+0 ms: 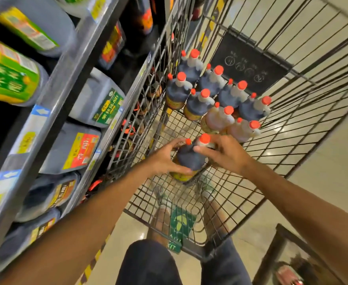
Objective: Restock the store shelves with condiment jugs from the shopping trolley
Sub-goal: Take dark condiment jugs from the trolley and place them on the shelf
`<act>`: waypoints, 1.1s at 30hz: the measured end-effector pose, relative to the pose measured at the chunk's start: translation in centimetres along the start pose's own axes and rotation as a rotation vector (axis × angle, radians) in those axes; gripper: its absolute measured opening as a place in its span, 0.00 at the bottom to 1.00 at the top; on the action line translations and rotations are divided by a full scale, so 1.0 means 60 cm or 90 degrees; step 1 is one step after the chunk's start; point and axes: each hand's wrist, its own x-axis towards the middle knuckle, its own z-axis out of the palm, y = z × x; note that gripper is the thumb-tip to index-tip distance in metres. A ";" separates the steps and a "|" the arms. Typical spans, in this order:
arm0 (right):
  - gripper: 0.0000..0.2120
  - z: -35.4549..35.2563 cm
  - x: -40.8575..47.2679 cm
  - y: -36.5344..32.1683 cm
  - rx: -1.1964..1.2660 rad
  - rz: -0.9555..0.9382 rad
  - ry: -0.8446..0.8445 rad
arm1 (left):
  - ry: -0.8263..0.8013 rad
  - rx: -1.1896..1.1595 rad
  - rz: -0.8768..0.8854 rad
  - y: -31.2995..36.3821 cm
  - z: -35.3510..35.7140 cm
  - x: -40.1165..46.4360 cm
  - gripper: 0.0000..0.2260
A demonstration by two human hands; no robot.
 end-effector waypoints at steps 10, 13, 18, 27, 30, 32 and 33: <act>0.08 0.033 0.006 0.008 0.185 0.049 0.003 | 0.000 -0.014 -0.012 -0.016 0.021 0.015 0.33; 0.02 0.047 -0.014 0.001 0.287 0.109 0.073 | 0.059 -0.010 -0.014 -0.017 0.025 0.016 0.34; 0.16 0.076 -0.091 0.010 0.410 0.339 0.307 | 0.153 -0.053 -0.015 -0.004 0.027 0.008 0.34; 0.50 0.135 -0.081 0.080 0.569 0.625 0.449 | 0.170 -0.050 0.028 0.024 0.028 0.017 0.40; 0.47 0.144 -0.064 0.109 0.543 0.599 0.555 | 0.172 -0.037 0.039 0.016 0.030 0.017 0.41; 0.48 0.146 -0.051 0.128 0.532 0.557 0.589 | 0.188 -0.033 0.034 0.003 0.031 0.015 0.35; 0.49 0.145 -0.047 0.133 0.521 0.536 0.597 | 0.196 -0.030 0.031 -0.004 0.030 0.015 0.33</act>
